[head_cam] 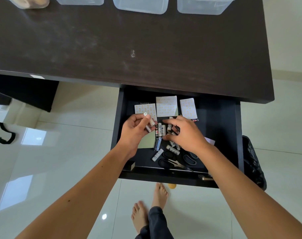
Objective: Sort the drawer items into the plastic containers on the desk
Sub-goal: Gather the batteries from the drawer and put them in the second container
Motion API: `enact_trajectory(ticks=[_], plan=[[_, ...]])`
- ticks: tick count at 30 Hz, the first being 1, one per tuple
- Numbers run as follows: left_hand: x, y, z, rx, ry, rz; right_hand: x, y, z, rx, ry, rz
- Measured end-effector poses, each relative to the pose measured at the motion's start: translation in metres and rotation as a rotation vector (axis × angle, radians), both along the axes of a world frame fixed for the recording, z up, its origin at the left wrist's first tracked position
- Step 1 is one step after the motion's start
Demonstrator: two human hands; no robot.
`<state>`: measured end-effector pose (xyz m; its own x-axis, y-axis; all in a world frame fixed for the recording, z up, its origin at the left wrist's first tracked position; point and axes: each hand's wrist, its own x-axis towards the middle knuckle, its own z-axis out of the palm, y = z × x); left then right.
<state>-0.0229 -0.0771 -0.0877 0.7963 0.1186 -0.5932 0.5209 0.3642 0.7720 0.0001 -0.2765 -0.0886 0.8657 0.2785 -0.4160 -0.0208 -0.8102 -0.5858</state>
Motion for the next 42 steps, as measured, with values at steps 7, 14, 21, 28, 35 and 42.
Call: enact_trajectory(ticks=[7, 14, 21, 28, 35, 42], plan=[[0.002, 0.006, -0.001, -0.025, -0.004, -0.061, 0.002, 0.0, -0.003, 0.022, -0.032, -0.023], [0.002, 0.005, 0.001, 0.063, 0.015, -0.208, 0.003, -0.006, 0.006, 0.258, 0.052, -0.211], [-0.001, 0.001, 0.008, -0.046, 0.022, -0.459, 0.0, -0.01, 0.014, 0.479, 0.119, -0.364], [-0.002, -0.001, 0.01, -0.083, 0.019, -0.486, -0.006, -0.01, 0.016, 0.511, 0.105, -0.356], [0.0, 0.006, 0.004, -0.064, 0.023, -0.402, -0.014, -0.024, 0.008, 0.25, 0.064, -0.238], [0.004, 0.008, 0.004, -0.089, -0.02, -0.367, -0.017, -0.013, 0.004, -0.092, -0.068, 0.021]])
